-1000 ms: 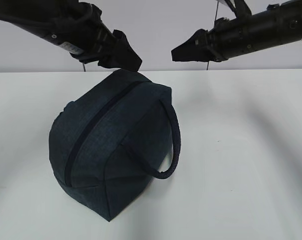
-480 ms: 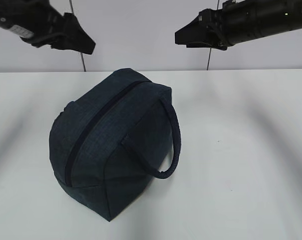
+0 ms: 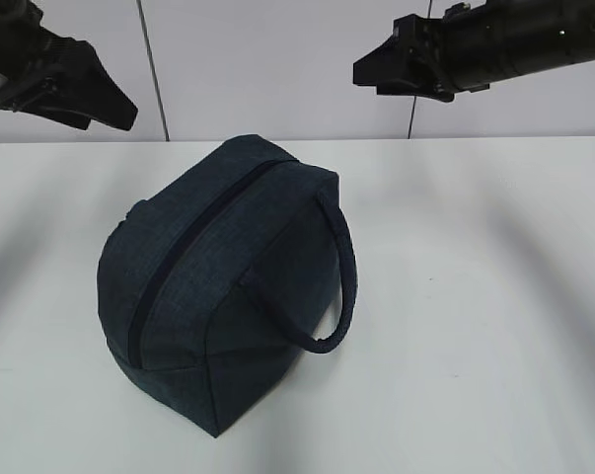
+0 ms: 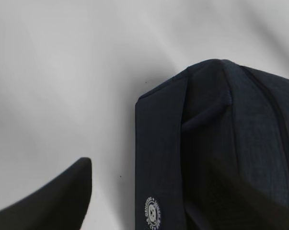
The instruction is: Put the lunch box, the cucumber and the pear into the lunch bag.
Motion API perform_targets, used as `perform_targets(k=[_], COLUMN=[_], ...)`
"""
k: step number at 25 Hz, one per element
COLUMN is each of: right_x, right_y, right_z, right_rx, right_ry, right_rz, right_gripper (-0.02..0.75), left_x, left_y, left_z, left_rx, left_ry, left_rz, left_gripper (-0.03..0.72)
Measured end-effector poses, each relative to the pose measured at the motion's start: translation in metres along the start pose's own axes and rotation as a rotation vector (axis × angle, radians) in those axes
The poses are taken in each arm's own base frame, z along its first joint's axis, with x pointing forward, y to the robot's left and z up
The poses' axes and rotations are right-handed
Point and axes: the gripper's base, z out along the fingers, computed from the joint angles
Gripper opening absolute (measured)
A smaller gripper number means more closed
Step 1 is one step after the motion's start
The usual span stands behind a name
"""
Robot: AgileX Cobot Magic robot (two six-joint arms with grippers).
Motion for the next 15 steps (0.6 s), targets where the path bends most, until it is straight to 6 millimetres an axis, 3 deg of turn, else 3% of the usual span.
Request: perform_targets(k=[4,8,15], right_x=[-0.004,-0.014,-0.045], right_y=[-0.008,-0.017,-0.027], right_z=[-0.001,-0.008,-0.046], right_rx=[0.079,0.231,0.649], right_ry=[-0.043,-0.111,-0.28], right_rz=[-0.05,-0.223,-0.43], right_gripper=[0.351,0.351,0.351], left_x=[0.001,0.001,0.003], left_y=[-0.001,-0.001,-0.002], left_z=[0.0,0.0,0.0], left_rx=[0.006,0.009,0.023], left_ry=[0.006,0.01,0.032], left_rz=[-0.007,-0.014,-0.026], left_gripper=[0.436,0.436,0.436])
